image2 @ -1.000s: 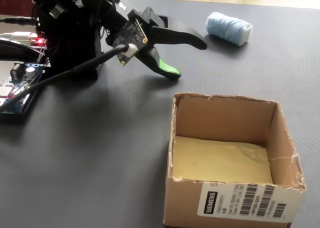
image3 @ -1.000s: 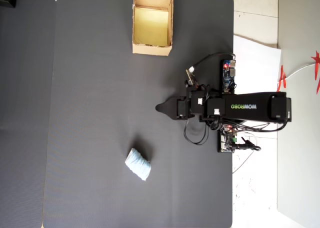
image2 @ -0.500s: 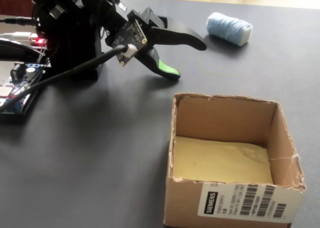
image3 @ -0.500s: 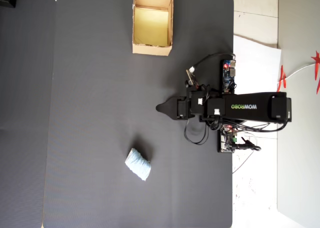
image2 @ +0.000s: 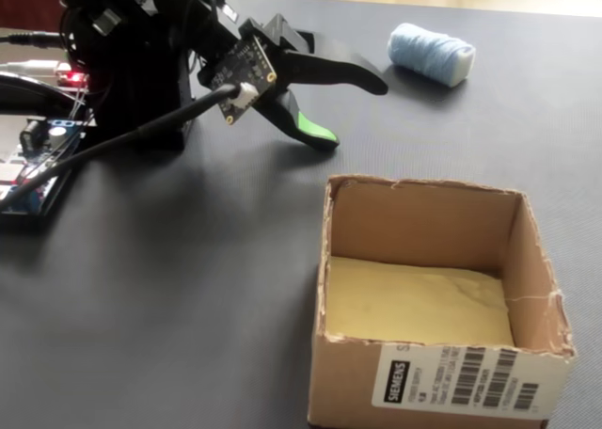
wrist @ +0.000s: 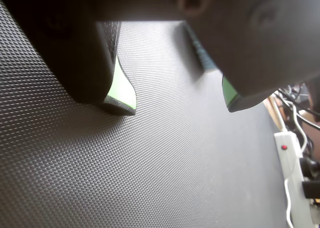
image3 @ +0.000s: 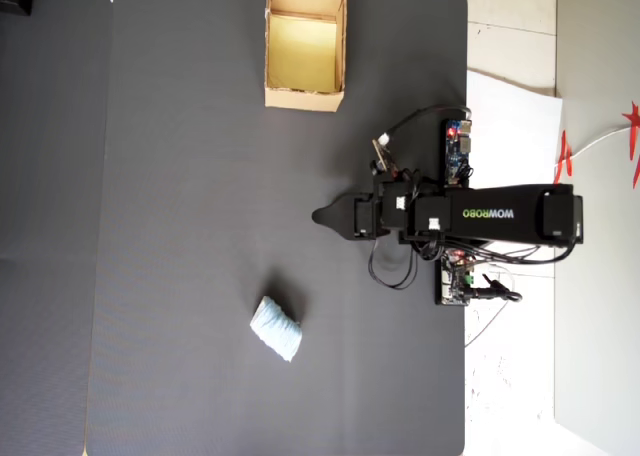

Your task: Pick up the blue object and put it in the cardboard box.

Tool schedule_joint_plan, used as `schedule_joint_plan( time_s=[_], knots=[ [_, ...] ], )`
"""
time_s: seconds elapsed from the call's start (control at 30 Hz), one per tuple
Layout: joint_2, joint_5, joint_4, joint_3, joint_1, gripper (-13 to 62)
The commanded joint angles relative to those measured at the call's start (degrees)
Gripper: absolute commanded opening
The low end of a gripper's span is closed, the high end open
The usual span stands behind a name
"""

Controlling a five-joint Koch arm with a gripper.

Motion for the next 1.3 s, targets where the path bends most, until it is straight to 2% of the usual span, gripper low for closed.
schedule_joint_plan(
  time_s=[0.0, 0.3, 1.27],
  knots=[
    [5.0, 0.5, 6.4, 2.1, -0.2, 34.0],
    [5.0, 0.5, 1.9, 2.1, -0.4, 34.3],
    [4.9, -0.2, -31.9, 2.1, -2.3, 34.5]
  ],
)
